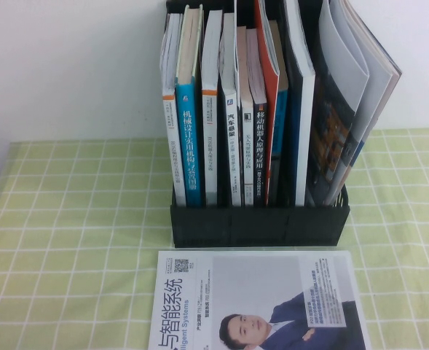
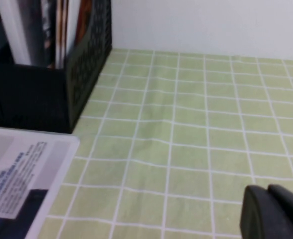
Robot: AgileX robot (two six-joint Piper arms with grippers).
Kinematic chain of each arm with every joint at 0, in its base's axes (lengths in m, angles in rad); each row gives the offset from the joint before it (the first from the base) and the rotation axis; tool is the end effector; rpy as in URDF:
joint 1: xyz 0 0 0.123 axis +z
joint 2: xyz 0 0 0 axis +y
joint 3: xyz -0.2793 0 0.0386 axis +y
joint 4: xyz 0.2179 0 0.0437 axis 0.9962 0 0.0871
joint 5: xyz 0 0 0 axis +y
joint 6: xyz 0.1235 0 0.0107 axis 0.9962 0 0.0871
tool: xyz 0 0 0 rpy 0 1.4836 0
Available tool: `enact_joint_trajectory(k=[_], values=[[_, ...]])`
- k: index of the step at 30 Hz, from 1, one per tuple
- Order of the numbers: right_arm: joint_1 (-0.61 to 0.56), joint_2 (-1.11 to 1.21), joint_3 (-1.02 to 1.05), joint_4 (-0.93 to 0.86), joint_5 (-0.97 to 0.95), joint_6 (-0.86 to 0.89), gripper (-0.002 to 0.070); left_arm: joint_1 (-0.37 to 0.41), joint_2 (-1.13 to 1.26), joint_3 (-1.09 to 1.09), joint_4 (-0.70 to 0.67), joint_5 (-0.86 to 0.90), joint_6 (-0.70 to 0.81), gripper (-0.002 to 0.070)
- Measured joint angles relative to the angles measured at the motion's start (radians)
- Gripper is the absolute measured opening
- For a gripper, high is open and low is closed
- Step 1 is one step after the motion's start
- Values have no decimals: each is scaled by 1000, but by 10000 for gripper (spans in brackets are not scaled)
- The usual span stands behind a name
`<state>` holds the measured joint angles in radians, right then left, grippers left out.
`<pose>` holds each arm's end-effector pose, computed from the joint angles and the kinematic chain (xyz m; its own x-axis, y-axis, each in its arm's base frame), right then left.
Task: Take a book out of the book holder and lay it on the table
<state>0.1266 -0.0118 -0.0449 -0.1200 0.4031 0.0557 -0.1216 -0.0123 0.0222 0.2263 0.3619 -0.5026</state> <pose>0.0554 0.0012 0.1828 -0.2470 -0.0865 -0.9652 -0.0947 0.9934 -0.0648 0.0582 0.0028 0.1659 -0.2722 -0.2544 -0.9280 -0.0344 0.9664 -0.2548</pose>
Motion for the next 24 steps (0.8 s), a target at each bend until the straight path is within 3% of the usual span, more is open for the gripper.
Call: enact_joint_trajectory(k=[10,24], values=[[-216,0,72,28,-45,-24,-2,0,0,0,0,0,0,-3],[-233,0,72,55,-37,-48,-2,0,0,0,0,0,0,-3]])
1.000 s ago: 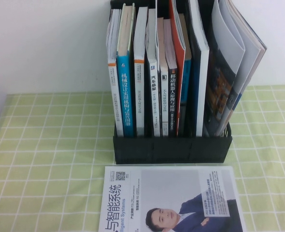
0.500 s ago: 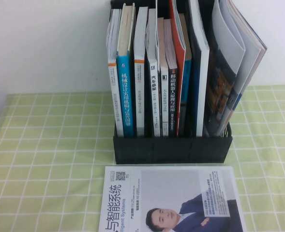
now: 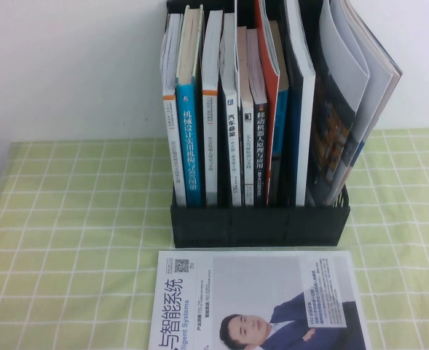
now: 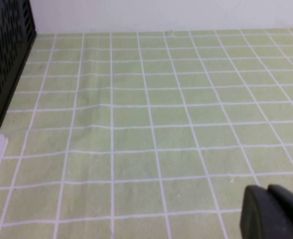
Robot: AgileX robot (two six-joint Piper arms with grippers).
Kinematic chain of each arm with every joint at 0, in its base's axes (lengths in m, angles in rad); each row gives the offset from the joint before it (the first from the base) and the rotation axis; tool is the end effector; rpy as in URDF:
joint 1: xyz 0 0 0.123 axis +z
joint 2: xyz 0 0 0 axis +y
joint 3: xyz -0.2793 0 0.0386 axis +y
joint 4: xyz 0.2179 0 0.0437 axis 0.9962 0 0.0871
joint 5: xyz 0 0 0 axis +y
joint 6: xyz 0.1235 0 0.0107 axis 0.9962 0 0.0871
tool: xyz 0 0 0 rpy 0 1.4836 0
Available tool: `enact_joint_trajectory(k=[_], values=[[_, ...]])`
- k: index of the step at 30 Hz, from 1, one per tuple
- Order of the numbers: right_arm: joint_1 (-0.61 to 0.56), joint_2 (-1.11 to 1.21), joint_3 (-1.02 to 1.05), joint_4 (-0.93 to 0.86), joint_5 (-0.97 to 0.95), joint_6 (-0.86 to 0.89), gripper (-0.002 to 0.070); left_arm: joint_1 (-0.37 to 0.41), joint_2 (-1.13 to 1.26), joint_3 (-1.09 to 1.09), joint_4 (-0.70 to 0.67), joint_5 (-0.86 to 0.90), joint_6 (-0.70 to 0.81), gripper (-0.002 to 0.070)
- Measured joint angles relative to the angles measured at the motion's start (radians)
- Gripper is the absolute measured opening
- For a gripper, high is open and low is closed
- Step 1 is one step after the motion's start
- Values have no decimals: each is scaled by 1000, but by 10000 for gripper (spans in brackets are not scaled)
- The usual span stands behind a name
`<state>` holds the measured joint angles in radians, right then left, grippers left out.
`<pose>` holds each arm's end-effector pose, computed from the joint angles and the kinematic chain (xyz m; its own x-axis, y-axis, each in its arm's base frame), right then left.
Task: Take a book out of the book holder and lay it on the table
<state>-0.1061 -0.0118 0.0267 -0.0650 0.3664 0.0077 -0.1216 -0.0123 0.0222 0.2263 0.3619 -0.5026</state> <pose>0.0568 -0.0090 0.1628 -0.2940 -0.0220 -0.9556 0.1126 0.9920 -0.0574 0.0582 0.0028 0.1659 -0.2722 -0.2544 -0.9280 -0.0344 0.9664 -0.2548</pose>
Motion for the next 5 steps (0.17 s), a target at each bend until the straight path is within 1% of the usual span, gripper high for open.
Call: enact_joint_trajectory(k=[5], values=[[0,0,0,2,0,-1,-2,0,0,0,0,0,0,-3]])
